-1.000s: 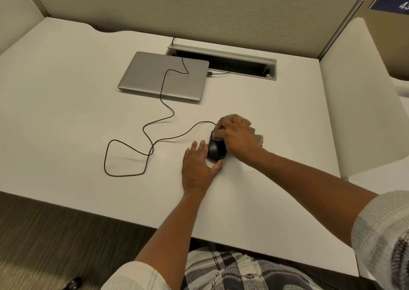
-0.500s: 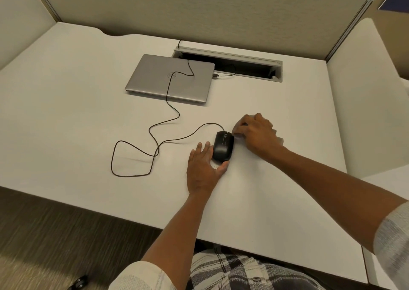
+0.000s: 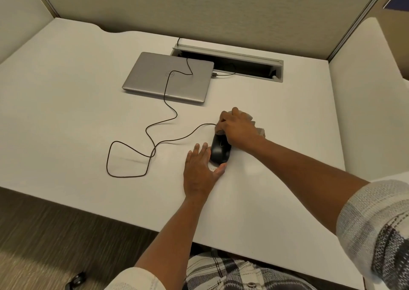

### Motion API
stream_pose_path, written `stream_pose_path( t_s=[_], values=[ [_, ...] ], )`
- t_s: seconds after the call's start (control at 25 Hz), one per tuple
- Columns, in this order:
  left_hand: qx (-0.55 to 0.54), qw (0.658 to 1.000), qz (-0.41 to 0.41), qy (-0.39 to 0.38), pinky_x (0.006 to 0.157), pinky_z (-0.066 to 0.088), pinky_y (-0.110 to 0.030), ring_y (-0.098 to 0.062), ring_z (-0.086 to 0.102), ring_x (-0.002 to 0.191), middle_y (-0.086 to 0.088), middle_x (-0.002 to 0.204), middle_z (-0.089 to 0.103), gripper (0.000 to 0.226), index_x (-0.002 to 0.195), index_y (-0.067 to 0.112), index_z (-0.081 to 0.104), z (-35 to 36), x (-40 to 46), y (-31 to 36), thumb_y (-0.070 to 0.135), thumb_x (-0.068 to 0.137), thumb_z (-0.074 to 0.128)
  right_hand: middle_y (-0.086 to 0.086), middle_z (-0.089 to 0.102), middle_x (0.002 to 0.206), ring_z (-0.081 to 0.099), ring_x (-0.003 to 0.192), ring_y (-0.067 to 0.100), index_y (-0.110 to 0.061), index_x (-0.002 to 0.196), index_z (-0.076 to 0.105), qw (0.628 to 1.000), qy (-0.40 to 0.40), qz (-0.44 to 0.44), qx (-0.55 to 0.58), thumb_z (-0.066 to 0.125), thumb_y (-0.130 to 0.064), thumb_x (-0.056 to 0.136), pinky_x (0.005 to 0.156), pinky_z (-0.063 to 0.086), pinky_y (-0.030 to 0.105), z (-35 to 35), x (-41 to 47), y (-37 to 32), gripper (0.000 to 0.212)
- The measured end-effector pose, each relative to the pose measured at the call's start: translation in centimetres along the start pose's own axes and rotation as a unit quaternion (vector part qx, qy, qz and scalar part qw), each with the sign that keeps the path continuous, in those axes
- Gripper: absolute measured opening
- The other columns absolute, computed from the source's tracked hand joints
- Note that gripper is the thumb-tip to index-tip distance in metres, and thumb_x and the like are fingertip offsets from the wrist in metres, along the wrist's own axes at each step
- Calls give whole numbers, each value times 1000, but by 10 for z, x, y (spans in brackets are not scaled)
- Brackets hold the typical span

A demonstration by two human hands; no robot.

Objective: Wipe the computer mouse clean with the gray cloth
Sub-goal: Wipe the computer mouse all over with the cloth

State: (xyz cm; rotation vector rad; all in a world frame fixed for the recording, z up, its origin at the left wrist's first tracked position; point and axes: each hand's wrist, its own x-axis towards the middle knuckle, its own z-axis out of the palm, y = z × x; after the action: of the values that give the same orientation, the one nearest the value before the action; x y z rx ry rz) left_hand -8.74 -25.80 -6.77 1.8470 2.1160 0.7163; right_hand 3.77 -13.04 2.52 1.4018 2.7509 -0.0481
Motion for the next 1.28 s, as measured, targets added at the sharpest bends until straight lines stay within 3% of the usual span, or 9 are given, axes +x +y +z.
stream_pose_path(
  t_s=[0.16,0.4,0.68,0.96,1.08,1.28],
  values=[
    [6,1000,-3,-1,121,19,-34,-16,31,145,0,148,50,77,142,13,50,-1,0,1,64,84,56,-1,54,119,42,110,27,-27,107,70,998,-15,-54,-7,57,-13,90,90,41,42,-1,5,-15,26],
    [21,1000,-2,3,120,18,-34,-19,33,145,-2,148,49,75,140,12,51,0,-1,3,61,84,58,2,55,118,42,109,28,-24,110,71,1000,1,-1,-5,58,-12,90,88,42,44,-2,-5,-7,27],
    [2,1000,-2,-16,122,8,-29,-15,23,148,3,152,44,74,146,19,44,-4,-2,4,62,86,51,0,52,123,40,119,29,-29,116,67,993,-3,-108,-40,56,-23,89,95,39,48,-7,-29,-29,29],
    [0,1000,3,-25,123,8,-31,-16,21,149,3,155,39,74,146,14,45,-2,-1,1,56,85,59,1,59,120,48,102,27,-31,114,67,986,69,-149,-15,56,-11,87,84,43,44,20,-91,-15,35],
    [-4,1000,-3,-12,122,12,-32,-18,25,148,0,153,43,74,144,13,46,-2,-2,2,57,85,60,0,59,119,48,104,26,-31,112,69,989,87,-119,-2,66,-12,84,84,45,42,20,-93,-11,34],
    [-1,1000,2,-1,122,16,-34,-18,28,146,-2,151,46,74,143,13,48,-1,-2,2,60,87,58,1,55,125,42,109,27,-31,114,69,994,98,26,38,61,-17,89,89,41,42,10,-69,-17,30]
  ],
)
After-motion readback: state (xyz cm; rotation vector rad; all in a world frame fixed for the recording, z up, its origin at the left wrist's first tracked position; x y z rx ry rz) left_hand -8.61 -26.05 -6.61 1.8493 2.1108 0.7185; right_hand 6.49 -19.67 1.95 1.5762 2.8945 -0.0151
